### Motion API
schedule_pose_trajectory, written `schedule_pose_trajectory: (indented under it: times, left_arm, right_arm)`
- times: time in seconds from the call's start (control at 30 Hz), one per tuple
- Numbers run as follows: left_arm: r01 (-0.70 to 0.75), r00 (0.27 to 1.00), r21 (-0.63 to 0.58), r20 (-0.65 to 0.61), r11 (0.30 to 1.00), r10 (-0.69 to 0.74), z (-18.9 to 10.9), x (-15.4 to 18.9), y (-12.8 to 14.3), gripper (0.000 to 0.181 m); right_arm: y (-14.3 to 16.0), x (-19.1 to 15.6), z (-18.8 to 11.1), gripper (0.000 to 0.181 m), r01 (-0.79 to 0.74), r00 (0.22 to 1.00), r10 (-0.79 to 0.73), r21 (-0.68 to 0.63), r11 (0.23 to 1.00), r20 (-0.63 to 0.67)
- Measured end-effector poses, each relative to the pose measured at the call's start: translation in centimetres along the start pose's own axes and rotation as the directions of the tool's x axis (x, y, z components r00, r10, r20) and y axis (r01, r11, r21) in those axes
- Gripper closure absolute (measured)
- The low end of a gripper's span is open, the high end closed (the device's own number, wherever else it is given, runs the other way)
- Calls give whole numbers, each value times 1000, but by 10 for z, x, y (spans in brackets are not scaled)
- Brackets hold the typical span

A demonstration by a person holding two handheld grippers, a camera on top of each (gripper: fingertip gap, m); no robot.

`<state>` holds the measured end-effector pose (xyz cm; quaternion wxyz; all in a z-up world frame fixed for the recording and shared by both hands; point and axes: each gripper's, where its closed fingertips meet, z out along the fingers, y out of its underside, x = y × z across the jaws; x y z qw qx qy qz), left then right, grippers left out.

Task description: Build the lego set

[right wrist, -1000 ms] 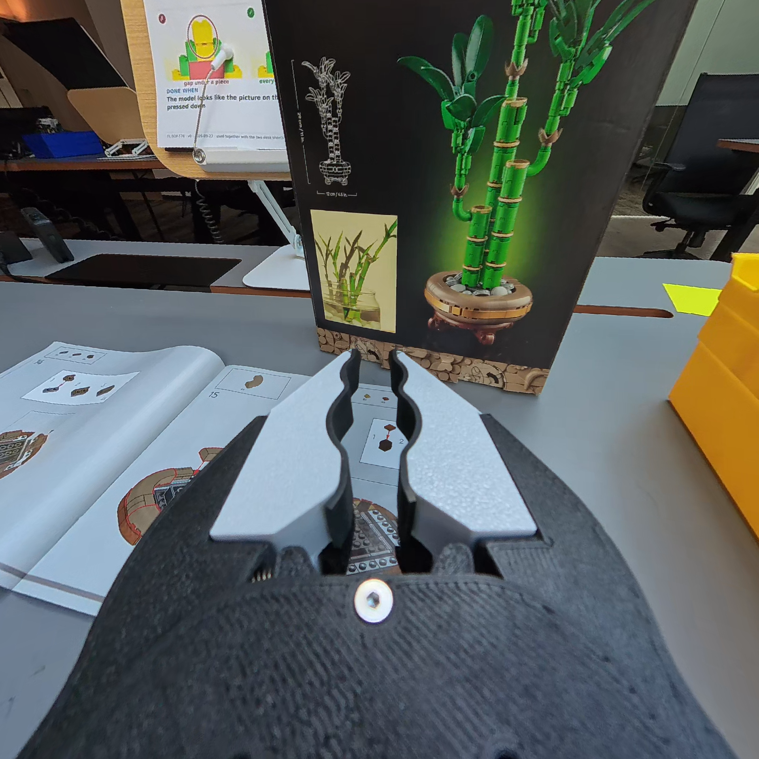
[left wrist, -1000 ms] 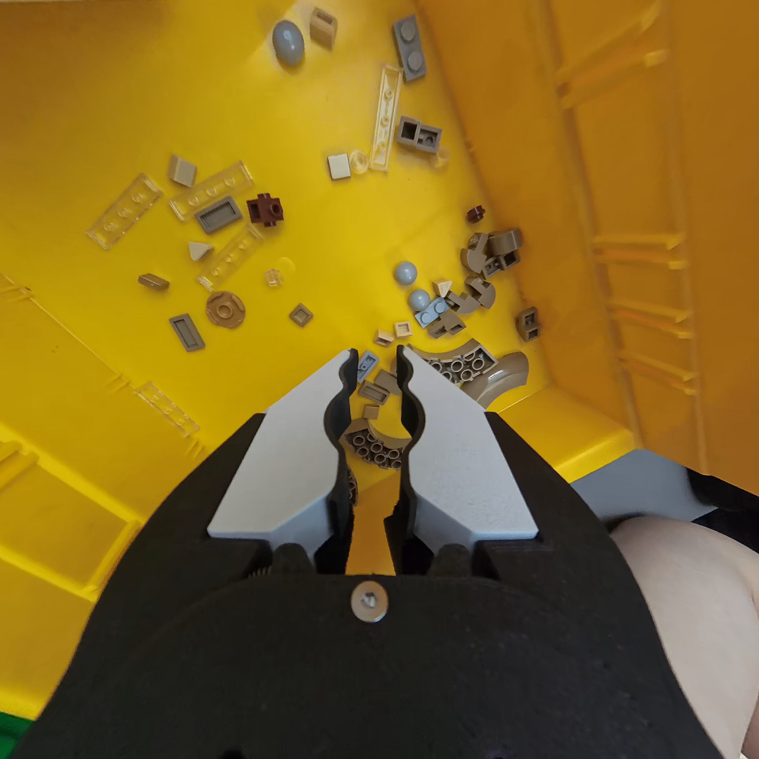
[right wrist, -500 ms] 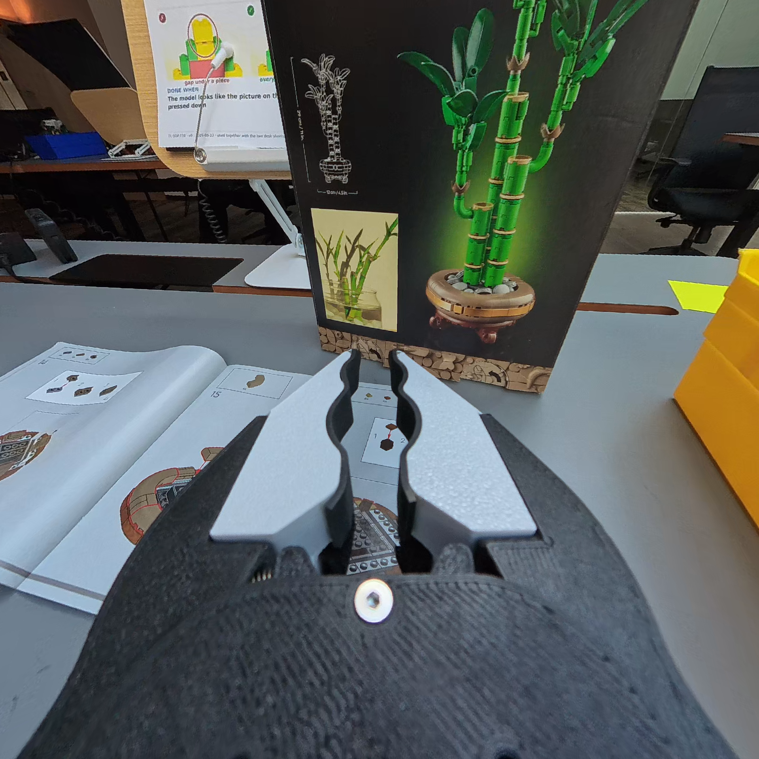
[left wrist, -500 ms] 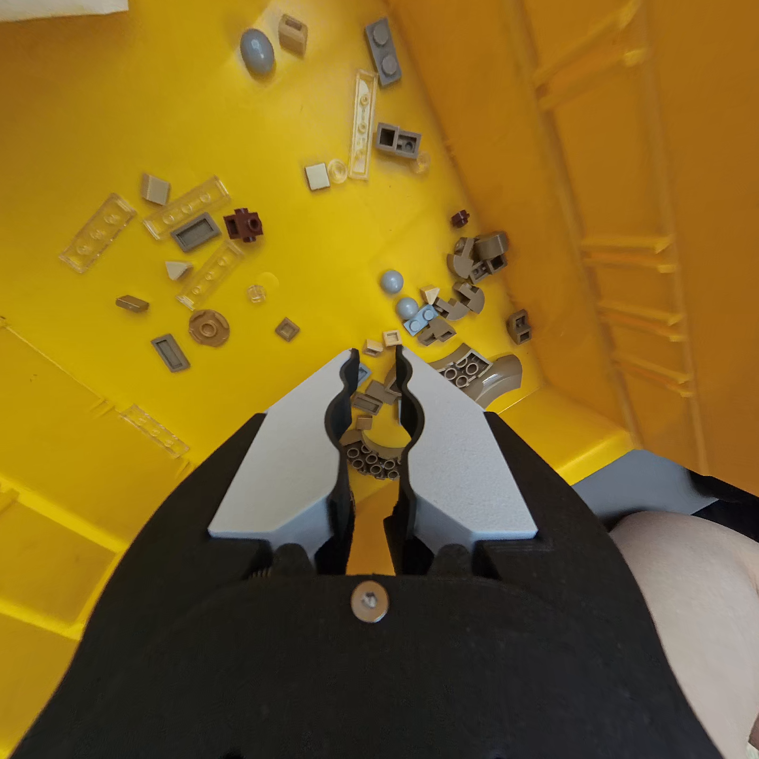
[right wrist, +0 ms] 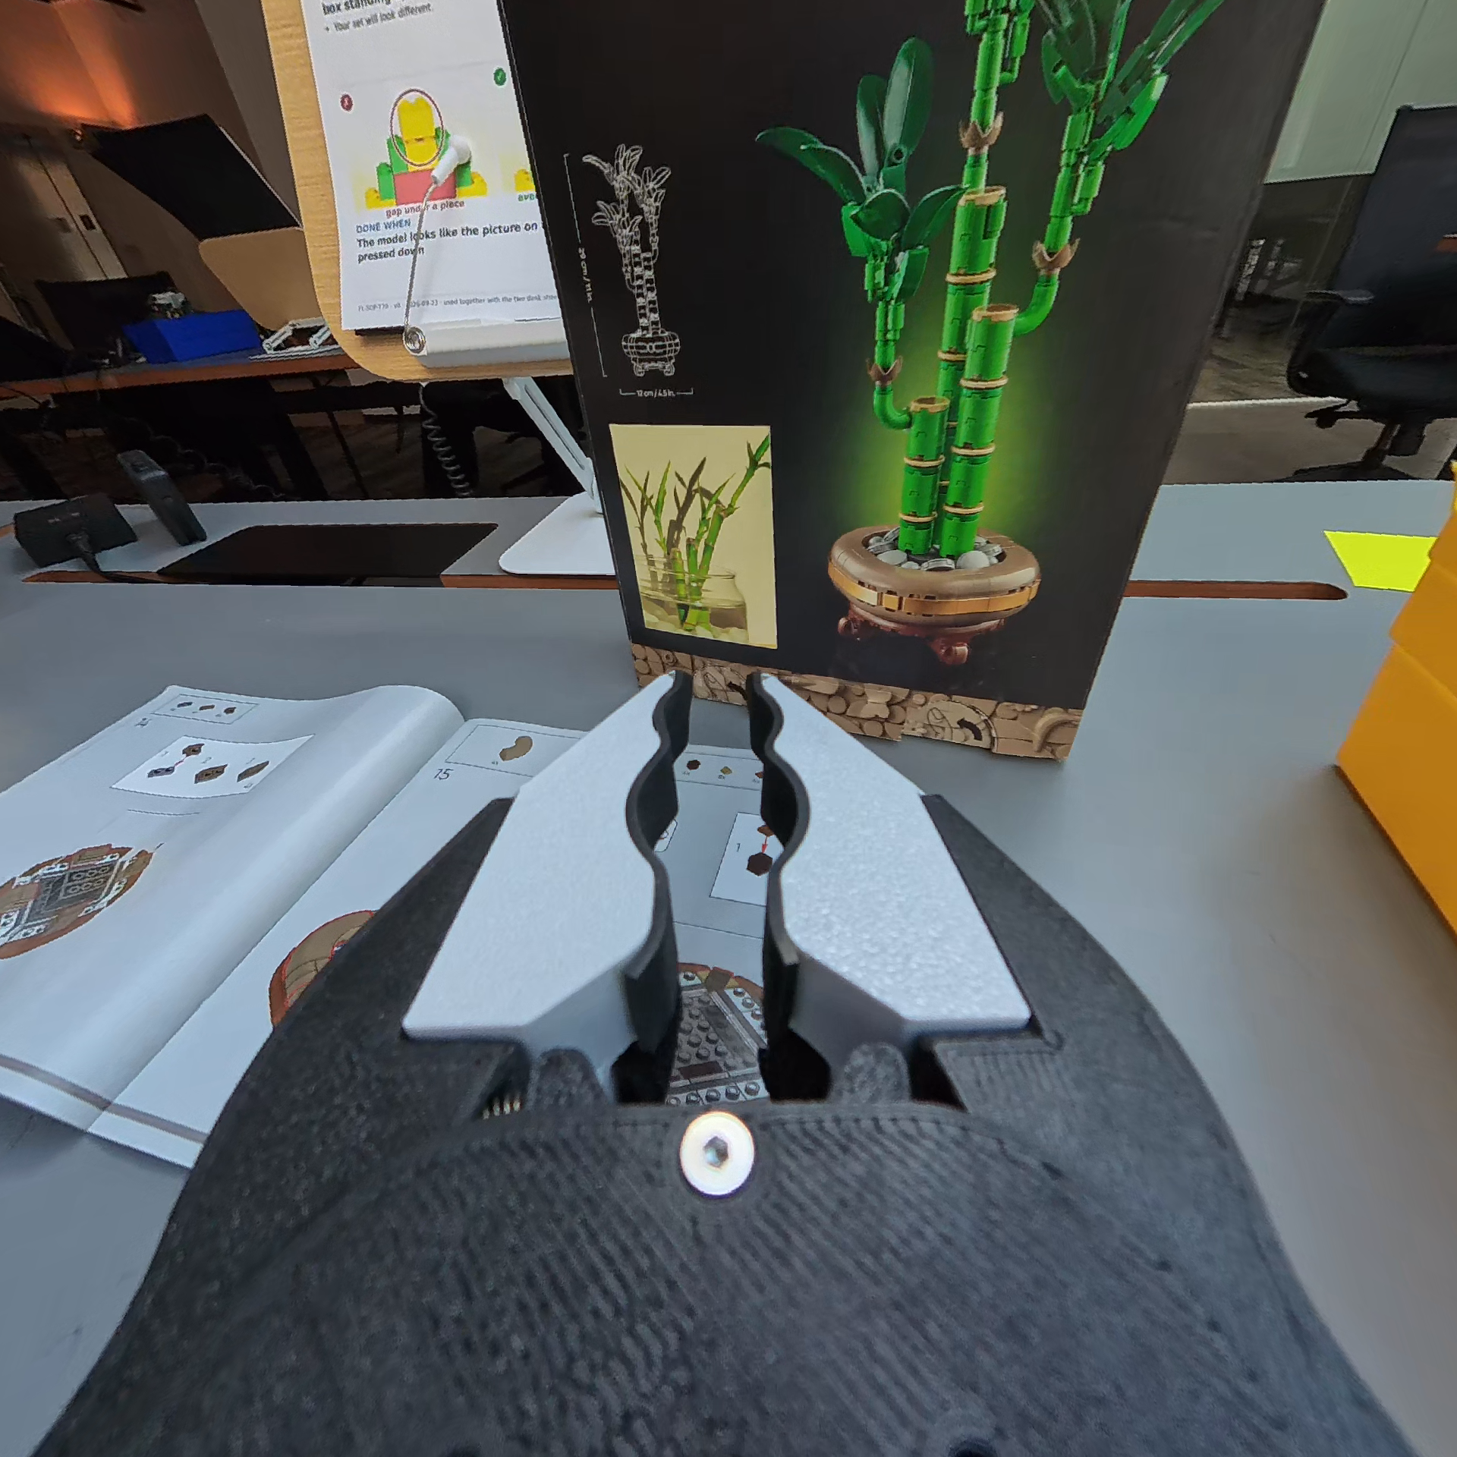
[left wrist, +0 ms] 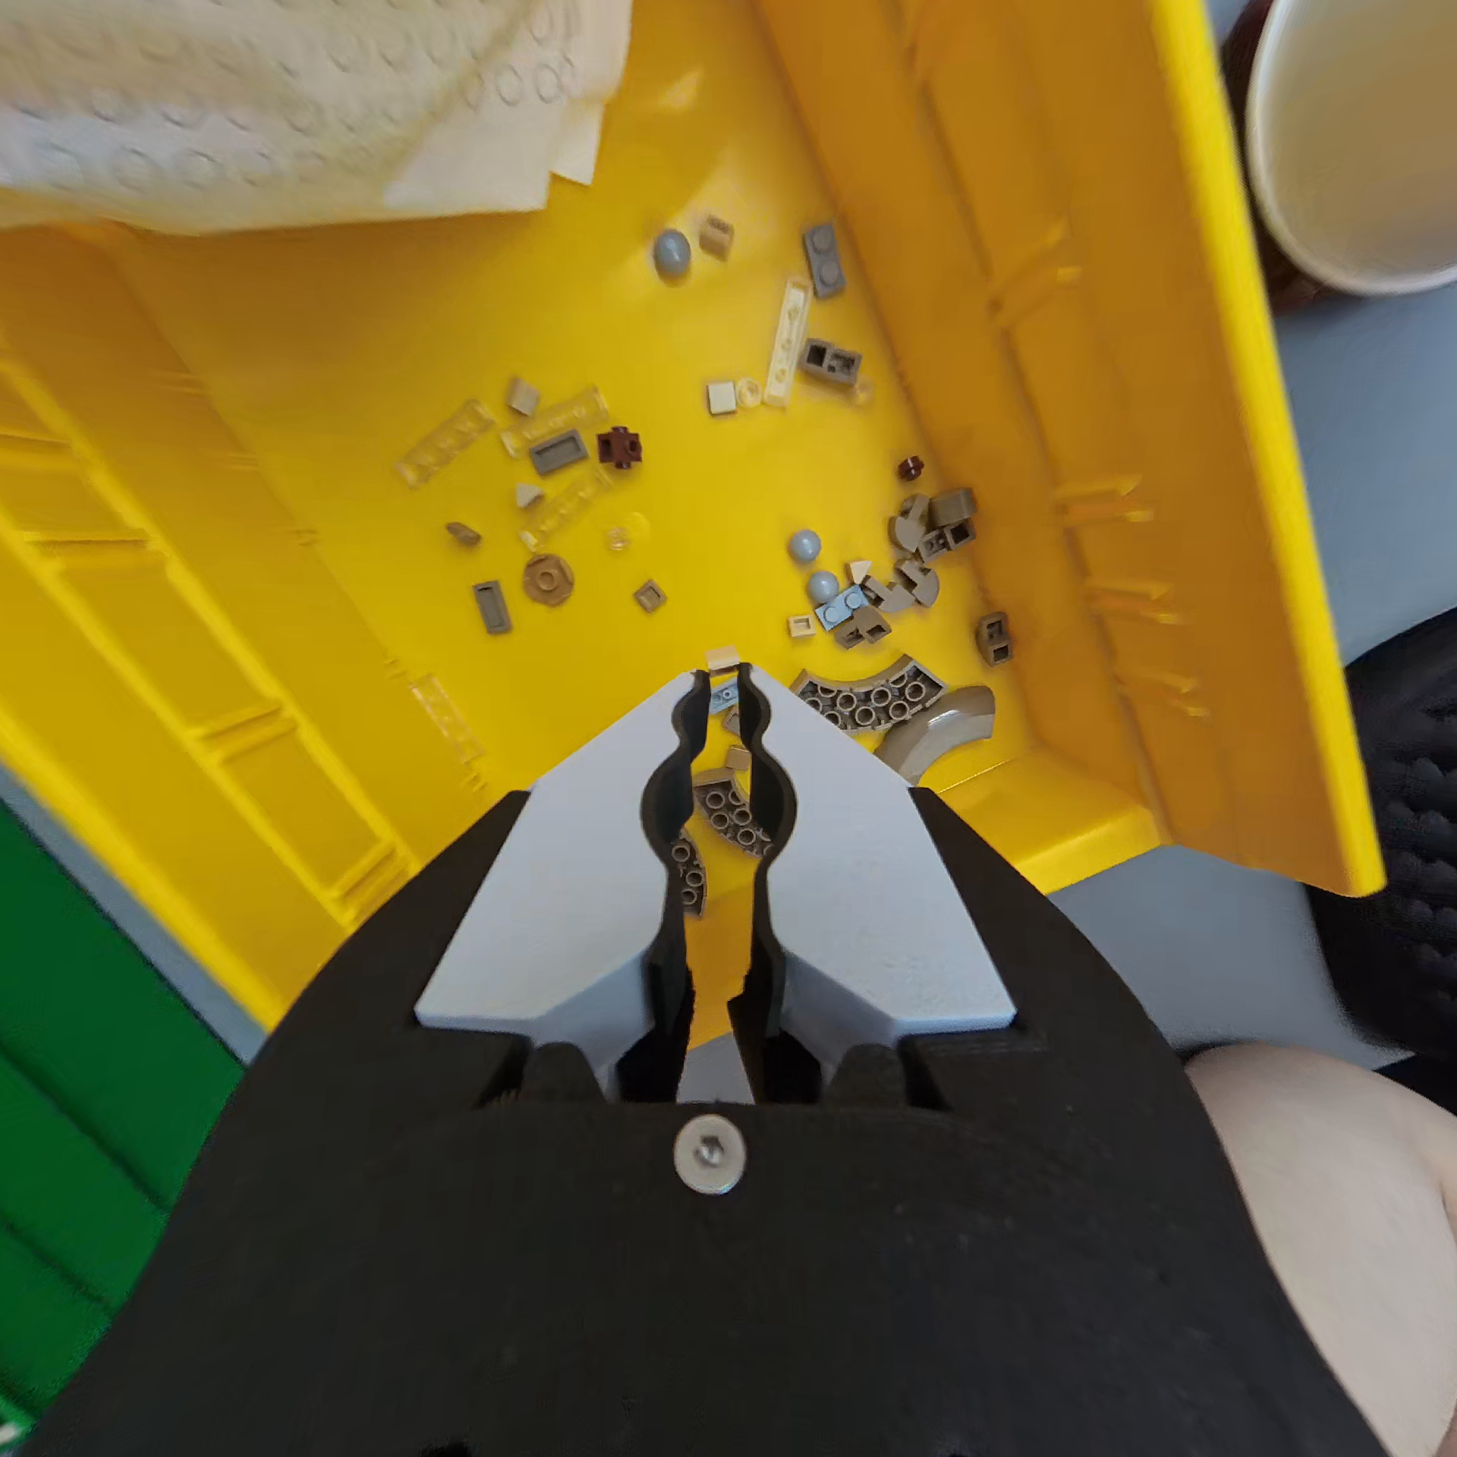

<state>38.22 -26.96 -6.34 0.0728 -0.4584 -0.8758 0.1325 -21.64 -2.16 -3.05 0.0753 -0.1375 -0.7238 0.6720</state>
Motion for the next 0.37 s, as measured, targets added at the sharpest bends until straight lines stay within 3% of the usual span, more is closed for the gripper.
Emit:
schedule_pose_trajectory:
  times: [0.1, 0.2, 0.27, 0.37]
  left_arm:
    - [-4, 1000, 190, 28, 982, -1, -50, 23, -29, 176]
    - [-123, 984, 353, -76, 927, 159, -91, 98, -61, 175]
    - [-266, 936, 373, -119, 889, 330, -98, 161, -76, 175]
    - [-520, 815, 332, -85, 787, 574, -70, 245, -96, 175]
  right_arm:
    - [-2, 1, -1, 168, -20, 1000, 20, 14, 1000, 7]
    - [-4, 2, -2, 168, -46, 999, 45, 23, 999, 12]
    - [-4, 2, -2, 168, -63, 998, 62, 28, 998, 22]
    - [-9, 2, -4, 168, -87, 996, 85, 50, 995, 37]
